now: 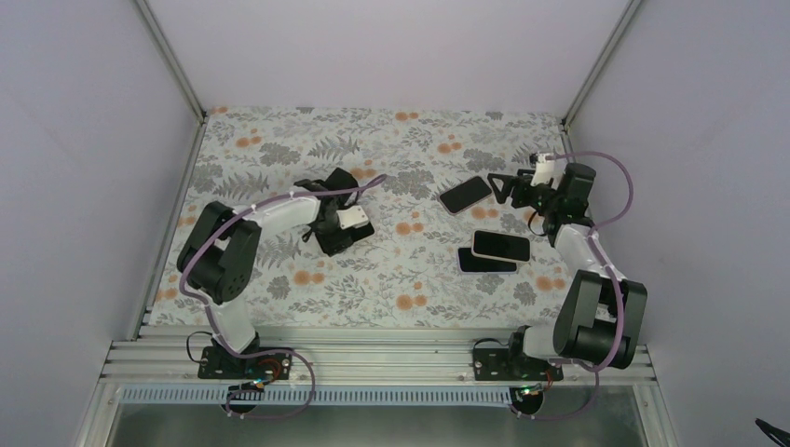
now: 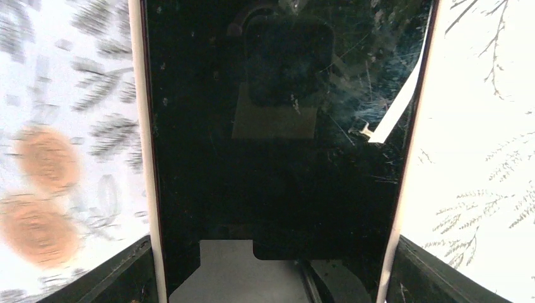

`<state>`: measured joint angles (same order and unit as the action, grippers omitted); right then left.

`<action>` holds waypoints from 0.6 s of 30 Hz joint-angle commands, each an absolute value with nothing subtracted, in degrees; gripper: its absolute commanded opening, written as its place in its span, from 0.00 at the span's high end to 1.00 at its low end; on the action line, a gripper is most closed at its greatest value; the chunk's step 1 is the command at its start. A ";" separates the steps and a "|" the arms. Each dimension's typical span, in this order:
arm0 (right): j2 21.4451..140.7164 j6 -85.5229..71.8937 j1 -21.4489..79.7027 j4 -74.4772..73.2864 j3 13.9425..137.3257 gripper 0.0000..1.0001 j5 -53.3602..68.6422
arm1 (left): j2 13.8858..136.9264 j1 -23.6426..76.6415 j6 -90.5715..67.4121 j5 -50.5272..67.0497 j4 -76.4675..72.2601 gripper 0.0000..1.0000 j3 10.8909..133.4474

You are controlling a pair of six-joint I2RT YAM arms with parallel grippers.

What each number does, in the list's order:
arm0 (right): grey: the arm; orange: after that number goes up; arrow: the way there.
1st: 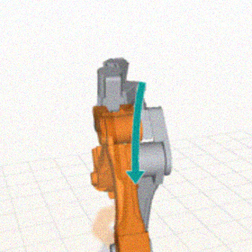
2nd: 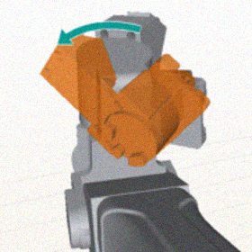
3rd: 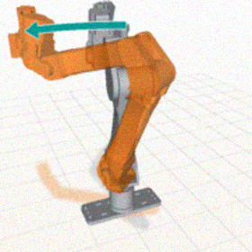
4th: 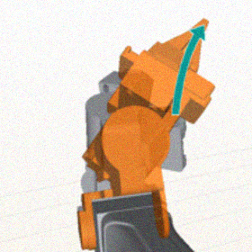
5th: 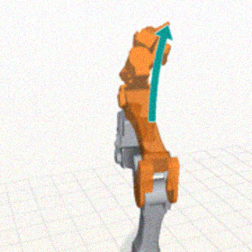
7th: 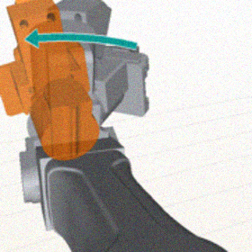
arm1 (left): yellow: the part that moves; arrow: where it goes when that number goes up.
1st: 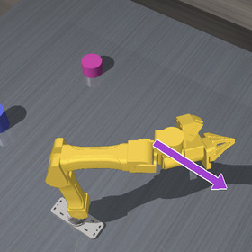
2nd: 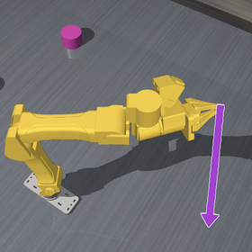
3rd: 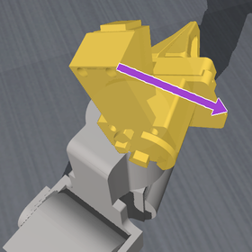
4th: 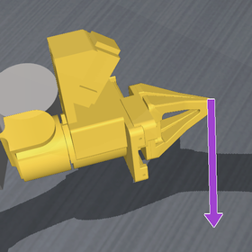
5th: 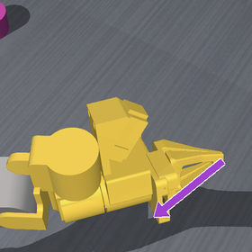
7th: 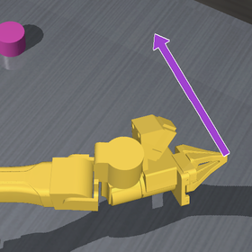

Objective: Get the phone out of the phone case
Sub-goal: Pick up the phone at the center of the board.

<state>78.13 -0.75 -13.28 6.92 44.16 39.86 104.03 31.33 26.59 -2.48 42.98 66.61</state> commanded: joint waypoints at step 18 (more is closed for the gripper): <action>82.72 13.36 -7.02 -24.19 63.33 0.01 53.97 | 75.72 36.76 61.13 -7.90 33.25 0.54 63.77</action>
<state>80.16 10.59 -10.57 -16.38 61.12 51.31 81.12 35.31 49.98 -7.53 37.91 64.93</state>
